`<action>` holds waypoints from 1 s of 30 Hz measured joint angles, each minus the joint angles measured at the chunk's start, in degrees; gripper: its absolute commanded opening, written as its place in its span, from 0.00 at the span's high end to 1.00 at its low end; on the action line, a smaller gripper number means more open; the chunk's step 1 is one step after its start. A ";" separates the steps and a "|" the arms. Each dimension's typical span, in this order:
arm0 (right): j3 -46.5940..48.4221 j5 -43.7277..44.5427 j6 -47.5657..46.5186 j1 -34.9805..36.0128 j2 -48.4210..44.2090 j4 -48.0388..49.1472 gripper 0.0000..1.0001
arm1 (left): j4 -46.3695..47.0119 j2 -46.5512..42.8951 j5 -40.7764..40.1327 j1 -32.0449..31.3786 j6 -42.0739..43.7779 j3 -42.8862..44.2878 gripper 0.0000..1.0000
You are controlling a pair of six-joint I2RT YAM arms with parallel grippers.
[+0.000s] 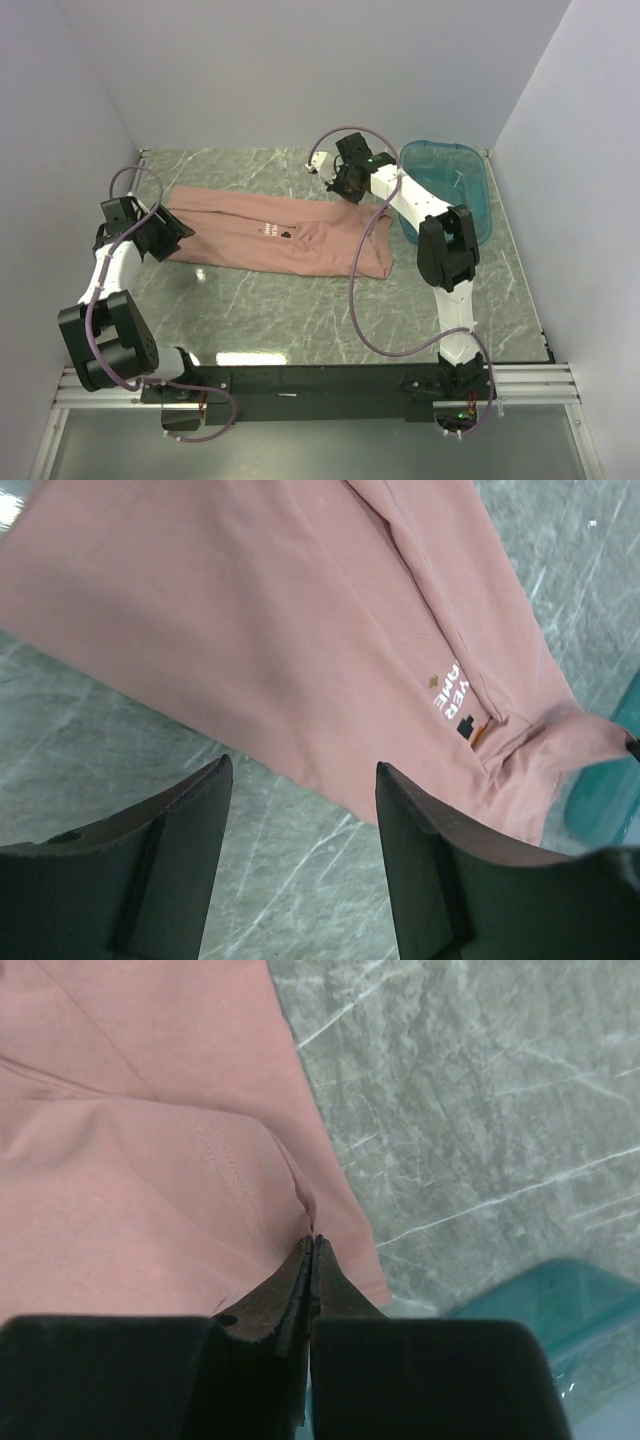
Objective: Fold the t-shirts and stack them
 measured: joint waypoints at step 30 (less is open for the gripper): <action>-37.35 -20.26 -16.37 0.94 -30.91 -0.76 0.93 | 1.70 1.11 7.74 -4.70 1.84 -0.33 0.44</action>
